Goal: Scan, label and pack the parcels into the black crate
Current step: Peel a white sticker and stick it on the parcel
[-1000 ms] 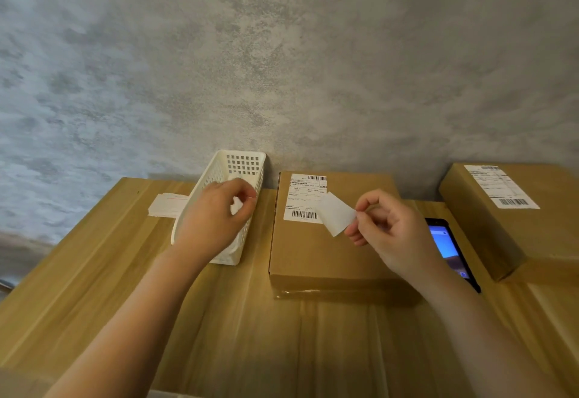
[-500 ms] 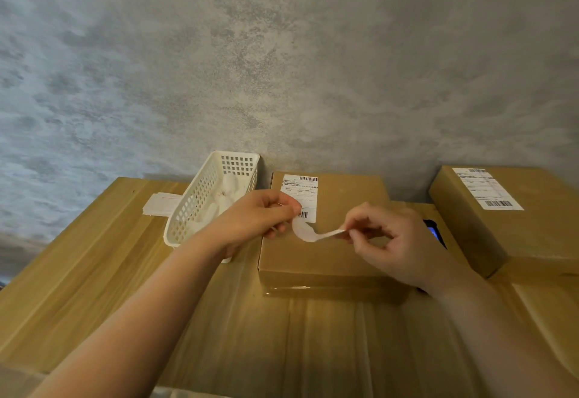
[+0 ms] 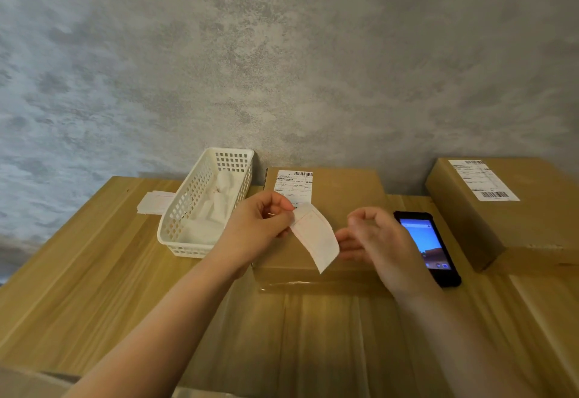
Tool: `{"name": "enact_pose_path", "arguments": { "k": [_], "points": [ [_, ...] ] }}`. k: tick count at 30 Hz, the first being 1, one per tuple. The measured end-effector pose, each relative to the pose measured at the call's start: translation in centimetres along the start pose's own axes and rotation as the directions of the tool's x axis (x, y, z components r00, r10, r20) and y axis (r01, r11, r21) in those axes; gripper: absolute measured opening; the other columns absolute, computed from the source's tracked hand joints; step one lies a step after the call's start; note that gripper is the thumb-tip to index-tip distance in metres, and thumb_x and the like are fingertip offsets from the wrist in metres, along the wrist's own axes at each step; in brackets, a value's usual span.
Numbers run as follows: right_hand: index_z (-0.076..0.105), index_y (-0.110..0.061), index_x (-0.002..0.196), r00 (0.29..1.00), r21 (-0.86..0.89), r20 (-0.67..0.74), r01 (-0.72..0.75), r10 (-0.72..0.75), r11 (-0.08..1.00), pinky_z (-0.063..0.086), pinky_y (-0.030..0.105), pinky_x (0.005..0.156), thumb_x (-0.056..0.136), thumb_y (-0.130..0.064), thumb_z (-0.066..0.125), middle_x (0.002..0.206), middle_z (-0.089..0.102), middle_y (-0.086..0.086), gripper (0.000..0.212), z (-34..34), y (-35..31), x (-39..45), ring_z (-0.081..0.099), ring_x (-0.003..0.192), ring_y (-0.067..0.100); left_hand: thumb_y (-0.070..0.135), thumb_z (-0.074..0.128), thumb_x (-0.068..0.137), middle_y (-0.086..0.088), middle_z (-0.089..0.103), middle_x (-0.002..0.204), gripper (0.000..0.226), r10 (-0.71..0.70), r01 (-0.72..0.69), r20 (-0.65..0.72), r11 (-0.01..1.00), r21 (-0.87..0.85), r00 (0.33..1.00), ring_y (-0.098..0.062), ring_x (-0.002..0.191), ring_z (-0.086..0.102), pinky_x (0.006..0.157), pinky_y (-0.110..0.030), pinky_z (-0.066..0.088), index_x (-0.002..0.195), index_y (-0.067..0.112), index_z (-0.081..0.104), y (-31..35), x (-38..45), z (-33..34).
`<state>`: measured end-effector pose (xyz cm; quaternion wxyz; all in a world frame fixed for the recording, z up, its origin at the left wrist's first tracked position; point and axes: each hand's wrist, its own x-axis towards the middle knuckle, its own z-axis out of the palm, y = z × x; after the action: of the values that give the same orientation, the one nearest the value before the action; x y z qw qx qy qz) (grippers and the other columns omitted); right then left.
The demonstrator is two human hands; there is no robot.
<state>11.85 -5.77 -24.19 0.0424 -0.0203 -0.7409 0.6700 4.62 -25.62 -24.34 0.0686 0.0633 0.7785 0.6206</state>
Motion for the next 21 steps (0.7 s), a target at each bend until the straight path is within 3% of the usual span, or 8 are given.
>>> {"name": "enact_pose_path", "arguments": {
  "k": [3, 6, 10, 16, 21],
  "points": [
    [0.055, -0.023, 0.104, 0.997, -0.168, -0.036, 0.060, -0.067, 0.984, 0.054, 0.015, 0.069, 0.081, -0.024, 0.075, 0.087, 0.073, -0.005, 0.030, -0.1, 0.9, 0.3, 0.068, 0.086, 0.002, 0.008, 0.065, 0.089, 0.003, 0.064, 0.070, 0.008, -0.017, 0.017, -0.004, 1.000, 0.016, 1.000, -0.013, 0.068, 0.063, 0.085, -0.043, 0.056, 0.086, 0.015, 0.068, -0.2, 0.0, 0.4],
    [0.054, -0.028, 0.101, 0.988, -0.355, -0.079, 0.096, -0.132, 0.930, 0.051, 0.011, 0.066, 0.086, -0.017, 0.072, 0.087, 0.068, -0.011, 0.026, -0.8, 1.4, 1.1, 0.062, 0.088, -0.006, 0.006, 0.062, 0.090, 0.002, 0.065, 0.068, 0.007, -0.046, 0.046, 0.035, 0.999, 0.016, 0.998, -0.014, 0.068, 0.063, 0.088, -0.043, 0.055, 0.087, 0.012, 0.066, -0.1, 0.1, 0.7],
    [0.054, -0.026, 0.105, 0.992, -0.420, -0.070, 0.063, -0.101, 0.905, 0.049, 0.016, 0.065, 0.090, -0.021, 0.068, 0.090, 0.067, -0.009, 0.021, -2.4, 1.2, 3.5, 0.063, 0.087, 0.006, 0.008, 0.060, 0.090, -0.004, 0.071, 0.070, 0.004, -0.085, 0.073, 0.134, 0.993, 0.090, 0.987, -0.014, 0.066, 0.066, 0.085, -0.037, 0.057, 0.091, 0.006, 0.063, 0.5, 0.3, 1.3],
    [0.052, -0.026, 0.110, 0.999, -0.530, 0.045, 0.036, -0.014, 0.847, 0.050, 0.021, 0.067, 0.092, -0.025, 0.065, 0.089, 0.066, -0.007, 0.022, -2.7, 1.0, 5.5, 0.062, 0.089, 0.009, 0.029, 0.055, 0.088, 0.007, 0.061, 0.070, 0.013, 0.058, -0.081, 0.061, 0.866, 0.494, 0.996, -0.012, 0.067, 0.056, 0.066, -0.030, 0.048, 0.080, 0.019, 0.060, 0.6, 0.8, 1.8],
    [0.051, -0.028, 0.106, 0.996, -0.575, 0.075, 0.080, -0.044, 0.814, 0.049, 0.027, 0.062, 0.091, -0.028, 0.066, 0.078, 0.065, -0.004, 0.022, -1.1, 0.9, 6.2, 0.064, 0.079, 0.012, 0.032, 0.052, 0.090, 0.006, 0.061, 0.071, 0.017, 0.071, -0.082, 0.043, 0.784, 0.616, 0.997, -0.012, 0.070, 0.059, 0.065, -0.031, 0.049, 0.076, 0.024, 0.056, -0.4, 0.4, 0.7]
  ]
}}
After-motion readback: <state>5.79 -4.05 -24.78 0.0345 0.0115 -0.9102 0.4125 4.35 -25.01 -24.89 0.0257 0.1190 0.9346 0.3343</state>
